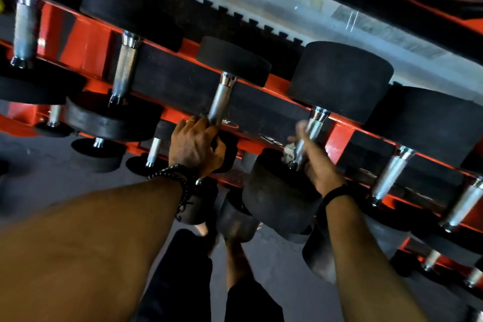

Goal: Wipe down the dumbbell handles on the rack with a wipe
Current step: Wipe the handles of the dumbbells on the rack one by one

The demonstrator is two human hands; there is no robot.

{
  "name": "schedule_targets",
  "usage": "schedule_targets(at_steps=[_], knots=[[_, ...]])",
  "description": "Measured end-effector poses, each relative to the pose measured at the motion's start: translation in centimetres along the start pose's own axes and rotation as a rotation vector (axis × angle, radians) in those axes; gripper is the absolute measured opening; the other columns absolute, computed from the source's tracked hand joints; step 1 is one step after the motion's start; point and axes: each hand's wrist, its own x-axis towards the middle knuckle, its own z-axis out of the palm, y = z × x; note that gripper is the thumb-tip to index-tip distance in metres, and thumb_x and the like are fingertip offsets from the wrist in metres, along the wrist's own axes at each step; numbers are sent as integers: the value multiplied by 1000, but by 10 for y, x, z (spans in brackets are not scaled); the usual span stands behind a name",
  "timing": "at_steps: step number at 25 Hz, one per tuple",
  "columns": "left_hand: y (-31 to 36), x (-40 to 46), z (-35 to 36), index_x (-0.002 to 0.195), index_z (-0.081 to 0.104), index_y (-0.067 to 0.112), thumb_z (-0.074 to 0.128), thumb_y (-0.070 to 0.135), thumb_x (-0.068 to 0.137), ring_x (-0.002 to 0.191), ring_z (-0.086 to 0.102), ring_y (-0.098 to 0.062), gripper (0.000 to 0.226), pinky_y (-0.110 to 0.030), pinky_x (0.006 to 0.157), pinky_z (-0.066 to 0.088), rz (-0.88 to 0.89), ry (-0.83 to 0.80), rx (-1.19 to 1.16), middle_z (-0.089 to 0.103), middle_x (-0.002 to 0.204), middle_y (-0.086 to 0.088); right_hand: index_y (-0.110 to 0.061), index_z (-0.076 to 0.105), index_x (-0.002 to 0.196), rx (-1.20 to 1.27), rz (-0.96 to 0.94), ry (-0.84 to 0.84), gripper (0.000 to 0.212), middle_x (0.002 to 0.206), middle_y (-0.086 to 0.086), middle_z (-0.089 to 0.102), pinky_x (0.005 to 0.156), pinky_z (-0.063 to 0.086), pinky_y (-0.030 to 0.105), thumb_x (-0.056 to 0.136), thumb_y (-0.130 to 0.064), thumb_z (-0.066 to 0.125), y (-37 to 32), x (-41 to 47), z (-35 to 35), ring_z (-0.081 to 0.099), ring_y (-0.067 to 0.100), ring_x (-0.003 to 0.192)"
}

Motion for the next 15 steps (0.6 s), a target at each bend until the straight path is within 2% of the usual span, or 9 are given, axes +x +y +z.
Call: schedule_targets(at_steps=[2,3,4,6,8,10,13,15], knots=[[0,2,0,68,66,9,49,28,74,69,56,-35,26,-39,66,45,1,-17,3,60,72,-11,-6,65,101,-168,-98,76,55,88,7,68,67,52,25,62,-36,90,9,13,-3,66,20,78],[0,3,1,68,66,9,49,28,74,69,56,-35,26,-39,66,45,7,-17,9,60,72,-12,-5,66,104,-251,-120,135,54,92,8,71,65,56,24,61,-24,93,12,18,-3,70,21,81],[0,4,2,68,66,9,50,27,74,70,56,-35,26,-40,66,45,12,-12,14,60,72,-12,-4,66,103,-330,-131,189,55,93,10,72,63,58,27,58,-20,93,14,22,-4,71,23,82],[0,3,2,69,66,9,50,27,74,71,56,-36,25,-40,66,44,10,-10,14,60,73,-12,-6,67,98,-597,-148,268,63,93,8,73,66,59,32,49,-36,93,16,21,-8,71,23,83],[-1,1,1,69,67,9,49,28,74,72,56,-36,27,-41,67,45,2,-16,14,60,74,-12,-12,63,99,-823,-218,288,69,93,-2,68,66,50,24,47,-43,94,15,5,-17,66,14,83],[0,2,0,70,68,9,48,29,75,72,56,-36,29,-41,67,45,-8,-25,6,61,75,-12,-15,56,95,-800,-308,335,64,86,-6,63,61,42,10,50,-38,96,16,-16,-25,59,8,75],[1,3,1,70,68,8,48,29,75,72,57,-36,29,-41,67,46,-11,-5,5,61,74,-12,-13,59,76,-640,-464,355,39,69,-6,61,54,42,8,60,-24,92,21,-32,-26,54,0,58],[2,0,1,70,68,8,48,29,75,71,56,-36,29,-40,67,45,-12,-6,1,61,73,-12,-13,61,72,-541,-647,429,27,67,-7,61,56,41,7,68,-15,88,17,-27,-20,56,-4,56]])
